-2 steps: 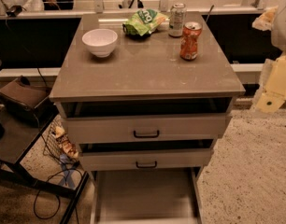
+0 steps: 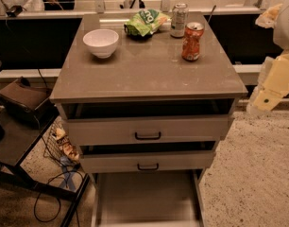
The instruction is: Place coke can into bottom drawer
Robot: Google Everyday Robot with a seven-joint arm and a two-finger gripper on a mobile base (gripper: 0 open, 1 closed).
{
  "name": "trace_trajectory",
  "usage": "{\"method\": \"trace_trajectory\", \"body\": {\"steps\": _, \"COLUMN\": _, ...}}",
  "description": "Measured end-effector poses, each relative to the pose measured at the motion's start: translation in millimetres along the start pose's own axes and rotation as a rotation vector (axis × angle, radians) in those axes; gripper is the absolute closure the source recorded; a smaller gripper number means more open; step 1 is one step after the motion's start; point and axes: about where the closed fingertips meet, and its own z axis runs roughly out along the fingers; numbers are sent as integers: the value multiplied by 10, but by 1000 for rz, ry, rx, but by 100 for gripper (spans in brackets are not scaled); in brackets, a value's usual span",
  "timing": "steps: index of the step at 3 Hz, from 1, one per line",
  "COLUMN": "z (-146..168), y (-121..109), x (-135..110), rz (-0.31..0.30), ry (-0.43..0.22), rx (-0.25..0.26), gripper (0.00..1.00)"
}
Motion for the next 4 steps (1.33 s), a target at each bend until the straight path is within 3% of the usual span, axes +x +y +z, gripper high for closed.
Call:
{"method": "trace_trajectory", "body": {"steps": 1, "z": 308, "y": -125, "x": 11, "rz": 92, "ry": -125, "rx": 3, "gripper": 0}}
{"method": "trace_trajectory", "body": {"steps": 2, "z": 734, "y": -294, "x": -5, "rz": 218, "ry": -319, "rx": -2, "gripper": 0}}
{"method": "trace_trajectory", "body": {"steps": 3, "z": 1156, "y": -592, "x": -146, "rz": 306, "ry": -578, "rx": 19, "gripper": 0}}
{"method": "trace_trajectory", "body": {"steps": 4, "z": 1297, "y": -1134, "x": -364, "rz": 359, "ry": -852, "rx": 126, "gripper": 0}}
